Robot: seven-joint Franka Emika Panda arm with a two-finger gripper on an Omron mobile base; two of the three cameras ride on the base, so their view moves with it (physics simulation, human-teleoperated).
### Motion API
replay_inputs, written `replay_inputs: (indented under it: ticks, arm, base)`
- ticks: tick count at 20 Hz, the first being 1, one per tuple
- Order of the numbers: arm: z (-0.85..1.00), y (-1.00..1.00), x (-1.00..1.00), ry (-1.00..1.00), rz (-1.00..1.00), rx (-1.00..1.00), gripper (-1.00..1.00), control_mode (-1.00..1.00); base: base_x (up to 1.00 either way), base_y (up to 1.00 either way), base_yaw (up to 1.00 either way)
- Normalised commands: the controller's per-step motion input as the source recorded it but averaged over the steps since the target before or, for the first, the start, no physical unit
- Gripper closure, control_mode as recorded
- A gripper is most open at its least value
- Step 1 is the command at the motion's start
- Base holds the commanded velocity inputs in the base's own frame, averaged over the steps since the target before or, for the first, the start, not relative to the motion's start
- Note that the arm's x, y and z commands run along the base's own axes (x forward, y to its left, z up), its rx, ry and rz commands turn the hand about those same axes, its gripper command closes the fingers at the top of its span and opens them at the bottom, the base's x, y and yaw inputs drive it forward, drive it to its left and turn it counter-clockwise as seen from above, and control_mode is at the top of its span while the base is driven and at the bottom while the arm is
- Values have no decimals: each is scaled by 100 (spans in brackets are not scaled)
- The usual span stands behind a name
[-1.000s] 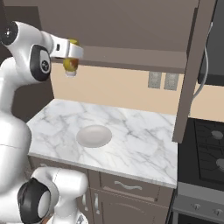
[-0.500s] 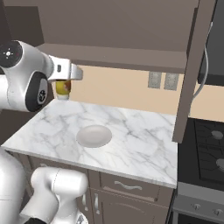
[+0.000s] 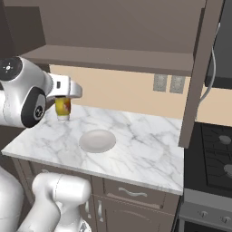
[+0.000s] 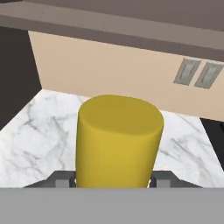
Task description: Move the hot dog bun to the plate on the dining table and place the condiment next to that plate. Then navigate to the fridge and take the sausage and place it on the plate as well.
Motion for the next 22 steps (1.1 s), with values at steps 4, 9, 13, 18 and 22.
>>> replay_inputs:
  ticks: [4,9,13,18,22]
  arm:
    - [0,0,0,0,0,0,100,100]
    - [0,0,0,0,0,0,100,100]
    - [0,0,0,0,0,0,100,100]
    - [0,0,0,0,0,0,100,100]
    - [0,0,0,0,0,0,100,100]
  base:
    - [-79,14,2]
    - [-100,43,22]
    - [-96,56,55]
    - [-53,63,73]
    - [-32,69,78]
